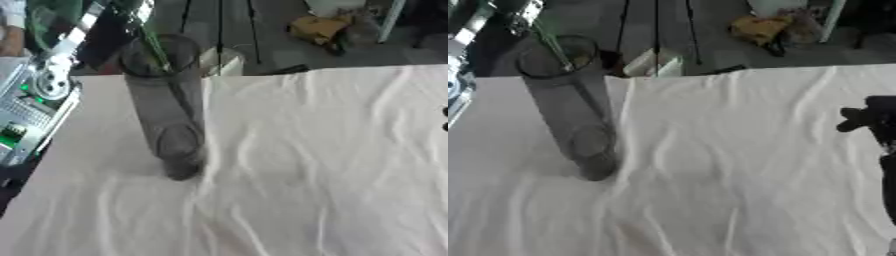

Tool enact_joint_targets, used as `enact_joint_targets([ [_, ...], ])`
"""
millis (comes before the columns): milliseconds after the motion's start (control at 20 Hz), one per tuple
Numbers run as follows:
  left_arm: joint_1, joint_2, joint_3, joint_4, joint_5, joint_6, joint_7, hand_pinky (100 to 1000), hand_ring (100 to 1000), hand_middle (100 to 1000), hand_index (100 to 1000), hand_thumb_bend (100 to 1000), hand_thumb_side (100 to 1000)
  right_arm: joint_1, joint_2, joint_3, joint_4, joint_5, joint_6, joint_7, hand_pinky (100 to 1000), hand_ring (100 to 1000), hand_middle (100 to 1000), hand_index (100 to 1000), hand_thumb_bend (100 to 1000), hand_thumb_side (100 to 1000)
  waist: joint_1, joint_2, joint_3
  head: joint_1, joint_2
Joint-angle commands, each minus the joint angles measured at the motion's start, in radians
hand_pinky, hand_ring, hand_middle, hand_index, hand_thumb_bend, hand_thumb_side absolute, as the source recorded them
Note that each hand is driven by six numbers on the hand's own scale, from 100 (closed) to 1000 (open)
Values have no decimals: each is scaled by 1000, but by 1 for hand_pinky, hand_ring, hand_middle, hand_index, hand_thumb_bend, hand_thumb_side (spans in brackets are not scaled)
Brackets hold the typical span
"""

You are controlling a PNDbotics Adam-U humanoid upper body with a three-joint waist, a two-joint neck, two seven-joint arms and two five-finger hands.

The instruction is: Arrange flowers into the vase.

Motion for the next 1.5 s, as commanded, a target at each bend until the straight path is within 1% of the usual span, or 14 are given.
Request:
enact_joint_targets([
  [50, -9, 38, 11, -19, -36, -11, -44, 715, 816, 797, 923, 100, 1000, -3, -12, -10, -20, 2, 3, 0, 748, 532, 519, 707, 100, 1000, -11, -36, 2, -2, 3],
  [250, -4, 44, 13, -23, -71, -26, -86, 731, 826, 807, 939, 100, 1000, -2, -11, -10, -20, 2, 4, 0, 749, 532, 519, 707, 100, 1000, -11, -36, 4, -2, 4],
  [450, 1, 54, 13, -35, -102, -43, -119, 774, 848, 826, 970, 100, 1000, -1, -11, -10, -20, 2, 4, 1, 749, 532, 518, 707, 100, 1000, -12, -38, 7, -3, 6],
  [550, 4, 59, 14, -43, -116, -54, -136, 792, 857, 837, 988, 122, 1000, 0, -11, -10, -20, 1, 5, 2, 749, 531, 518, 707, 100, 1000, -12, -38, 9, -4, 7],
  [600, 6, 61, 15, -48, -120, -59, -144, 806, 864, 845, 1000, 157, 1000, 1, -11, -10, -20, 1, 5, 2, 749, 531, 518, 707, 100, 1000, -11, -39, 10, -4, 8],
  [750, 9, 67, 20, -58, -123, -70, -163, 831, 875, 853, 1000, 196, 1000, 2, -11, -9, -20, 1, 6, 4, 749, 531, 518, 708, 100, 1000, -11, -40, 12, -5, 8],
  [1000, 12, 75, 28, -71, -101, -77, -183, 857, 886, 861, 1000, 191, 1000, 4, -11, -10, -20, 1, 8, 5, 749, 530, 517, 708, 100, 1000, -12, -43, 15, -5, 10],
  [1500, 34, 99, 37, -93, -92, -79, -227, 900, 905, 882, 1000, 177, 1000, 2, -12, -10, -20, -5, 6, 3, 749, 532, 517, 708, 100, 1000, -14, -49, 21, -10, 11],
])
